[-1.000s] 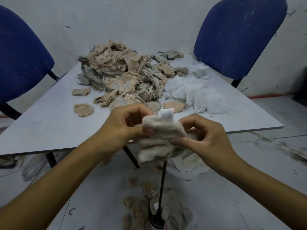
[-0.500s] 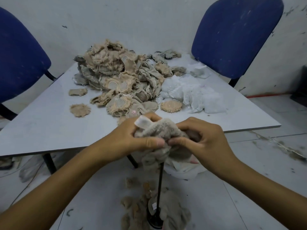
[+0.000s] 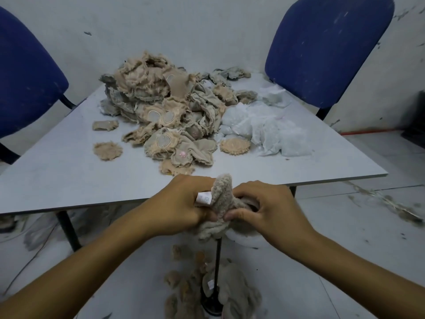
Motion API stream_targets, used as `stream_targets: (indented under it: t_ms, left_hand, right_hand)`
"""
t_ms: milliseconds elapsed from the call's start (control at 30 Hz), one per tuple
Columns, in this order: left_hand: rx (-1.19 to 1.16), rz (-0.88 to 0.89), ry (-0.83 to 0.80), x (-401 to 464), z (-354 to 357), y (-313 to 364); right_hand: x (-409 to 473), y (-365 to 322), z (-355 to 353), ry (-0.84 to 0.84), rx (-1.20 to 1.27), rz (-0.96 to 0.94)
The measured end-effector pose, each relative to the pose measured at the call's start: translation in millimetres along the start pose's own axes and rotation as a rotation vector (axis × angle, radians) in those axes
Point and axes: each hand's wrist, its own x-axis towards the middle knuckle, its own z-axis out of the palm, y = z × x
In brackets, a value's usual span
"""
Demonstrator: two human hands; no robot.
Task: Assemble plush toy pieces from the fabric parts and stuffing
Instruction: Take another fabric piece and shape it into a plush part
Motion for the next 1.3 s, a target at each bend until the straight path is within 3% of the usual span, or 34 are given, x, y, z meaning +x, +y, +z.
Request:
stream_targets:
  t_ms: [133,233,300,400,500,633,800,867,933,1000,1067,1133,1200,1300]
  left_hand:
    - [-0.259,0.008,0.023,2,-5,9]
    - [-0.372,0.112,0.203,4,-12,18]
    - [-0.348,0.185,0.286,5,-13,19]
    - [-0.318,0.102,0.220,3,-5,14]
    - [-0.304,0.006,0.154,4,-2,9]
    - [-0.475,0.028,0.339,9,-20,21]
    - [-0.578,-0.062,0.614,31,-55,25]
    - [-0.319,-0.238,0.673,43,-60,11]
    - [0.242,-0.322,0.660,48,-53,1]
    - [0.501,-0.117,0.587,53,-40,-2]
    - [0.475,0.000,0.376,60,-30,-4]
    - [0.461,-0.053,0.183,66,-22,-8]
    - [0.467,-0.111,0.120,70,-17,-13]
    - [0.405,-0.134,0.132,73,-16,-18]
  right_hand:
    - [2,-3,-5,0.127,-0.071,-0.111]
    - [4,-7,-10,0.208,-0.139,-0.203]
    - [7,-7,-10,0.193,-0.160,-0.222]
    - [7,0,-4,0.032,-0.167,-0.190]
    - [7,6,0,-0.126,-0.020,-0.057]
    - [17,12,-16,-0.253,0.159,0.043]
    - [48,18,-43,0.058,0.643,0.170]
    - [63,23,-43,0.102,0.577,0.283]
    - [74,36,-32,0.041,0.381,0.373]
    - [77,51,-19,0.017,0.022,0.356]
    - [77,60,-15,0.157,-0.183,0.293]
    - [77,68,-19,0.297,-0.284,0.278]
    - [80,77,-26,0.306,-0.391,0.311]
    - [87,85,-31,0.192,-0.410,0.393]
